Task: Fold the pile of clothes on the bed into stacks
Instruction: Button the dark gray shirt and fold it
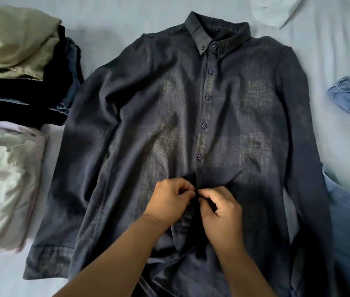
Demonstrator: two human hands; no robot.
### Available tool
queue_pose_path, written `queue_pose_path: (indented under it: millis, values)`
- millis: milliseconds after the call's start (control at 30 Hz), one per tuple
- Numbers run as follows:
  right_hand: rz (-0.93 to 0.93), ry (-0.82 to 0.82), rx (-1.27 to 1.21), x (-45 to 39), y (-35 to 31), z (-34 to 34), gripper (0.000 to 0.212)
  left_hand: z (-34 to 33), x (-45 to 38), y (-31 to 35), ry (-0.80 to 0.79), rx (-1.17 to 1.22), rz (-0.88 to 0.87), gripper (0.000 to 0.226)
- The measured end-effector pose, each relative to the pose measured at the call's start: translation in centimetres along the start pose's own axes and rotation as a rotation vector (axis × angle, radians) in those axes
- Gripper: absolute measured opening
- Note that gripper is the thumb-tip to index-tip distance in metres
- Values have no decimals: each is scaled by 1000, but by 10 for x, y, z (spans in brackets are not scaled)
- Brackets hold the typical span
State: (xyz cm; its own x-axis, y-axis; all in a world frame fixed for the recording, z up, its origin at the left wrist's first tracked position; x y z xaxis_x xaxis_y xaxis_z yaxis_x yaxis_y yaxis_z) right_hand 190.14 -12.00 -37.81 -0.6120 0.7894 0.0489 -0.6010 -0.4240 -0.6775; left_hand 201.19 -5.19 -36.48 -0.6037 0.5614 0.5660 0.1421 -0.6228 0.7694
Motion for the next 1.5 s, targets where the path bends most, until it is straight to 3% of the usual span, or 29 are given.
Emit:
queue_pose_path:
  millis: [233, 433, 633, 733, 800, 900, 1167, 1333, 1500]
  values:
    - [1, 18, -32, 1, 0, -3, 16, 2, -1, 1, -64, 191, 108, 19]
    - [-9, 66, -86, 2, -1, -2, 17, 0, -6, -2, -39, 222, 147, 23]
    - [-86, -30, -207, -1, 1, 1, 21, 1, -12, 1, -110, 208, 175, 23]
    - [-118, -89, -156, -7, 6, 1, 15, 1, -11, 1, -116, 230, 161, 23]
    - [-119, -129, -125, -10, 8, -1, 5, 1, -10, -1, -97, 235, 150, 24]
    - [-93, -156, -91, -10, 10, -3, 14, 1, -8, -3, -72, 222, 125, 24]
    - [29, -82, 38, -4, 6, -6, 7, -3, -1, -1, 75, 129, 49, 16]
    - [-10, -104, -8, -4, 7, -6, 11, -8, 3, -1, 185, 226, 152, 9]
    - [-57, -140, -86, -6, 11, -8, 15, -8, 2, -3, 192, 384, 227, 12]
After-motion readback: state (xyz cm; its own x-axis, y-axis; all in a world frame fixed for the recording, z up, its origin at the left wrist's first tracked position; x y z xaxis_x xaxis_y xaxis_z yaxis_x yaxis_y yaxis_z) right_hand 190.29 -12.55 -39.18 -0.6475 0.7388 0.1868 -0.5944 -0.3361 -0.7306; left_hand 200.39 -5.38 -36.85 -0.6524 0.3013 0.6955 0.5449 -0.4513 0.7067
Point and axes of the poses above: each hand's wrist, its own x-axis away from the middle knuckle, its own z-axis out of the back of the hand, y = z × x, the point moved 2 cm from there along -x, towards the middle knuckle, and after that the axes turned 13 degrees about x, right-handed, at the moved point
